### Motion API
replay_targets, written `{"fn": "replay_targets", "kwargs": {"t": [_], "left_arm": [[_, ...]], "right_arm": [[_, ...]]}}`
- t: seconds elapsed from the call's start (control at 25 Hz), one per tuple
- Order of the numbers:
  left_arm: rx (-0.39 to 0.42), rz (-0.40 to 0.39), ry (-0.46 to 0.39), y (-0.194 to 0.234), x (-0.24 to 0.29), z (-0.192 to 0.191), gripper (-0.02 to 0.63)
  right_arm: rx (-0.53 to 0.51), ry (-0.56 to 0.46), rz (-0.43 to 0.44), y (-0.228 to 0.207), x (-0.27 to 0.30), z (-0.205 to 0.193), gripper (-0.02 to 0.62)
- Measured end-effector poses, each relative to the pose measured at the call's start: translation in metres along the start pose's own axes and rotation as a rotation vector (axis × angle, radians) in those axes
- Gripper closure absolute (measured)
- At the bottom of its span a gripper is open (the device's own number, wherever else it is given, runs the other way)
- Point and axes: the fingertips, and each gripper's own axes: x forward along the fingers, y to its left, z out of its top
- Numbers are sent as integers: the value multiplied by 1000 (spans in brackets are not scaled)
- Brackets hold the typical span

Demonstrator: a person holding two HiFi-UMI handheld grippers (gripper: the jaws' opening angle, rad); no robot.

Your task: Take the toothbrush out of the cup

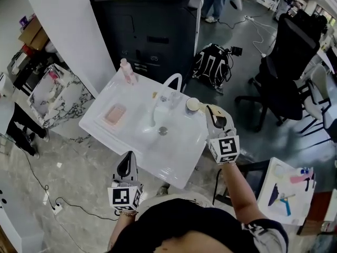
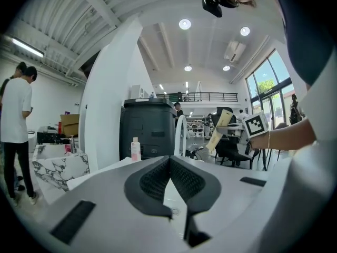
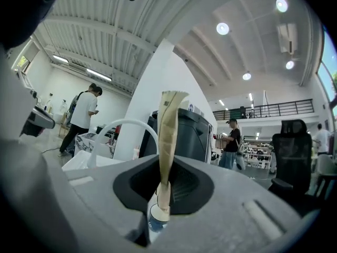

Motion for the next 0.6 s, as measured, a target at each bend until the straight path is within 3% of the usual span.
{"fn": "replay_targets", "kwargs": {"t": [0.12,0.32,0.6], "left_arm": [[3,-35,-9,-10,4,3,604],[12,-87,-7,-22,8,1,604],[37,-128,-28,-36,10,12,604]], "right_arm": [[-29,-43,-6,6,-33,24,563],[23,-88,-25,14,-83,51,563],[77,-93,-114,28,-142,58,564]]}}
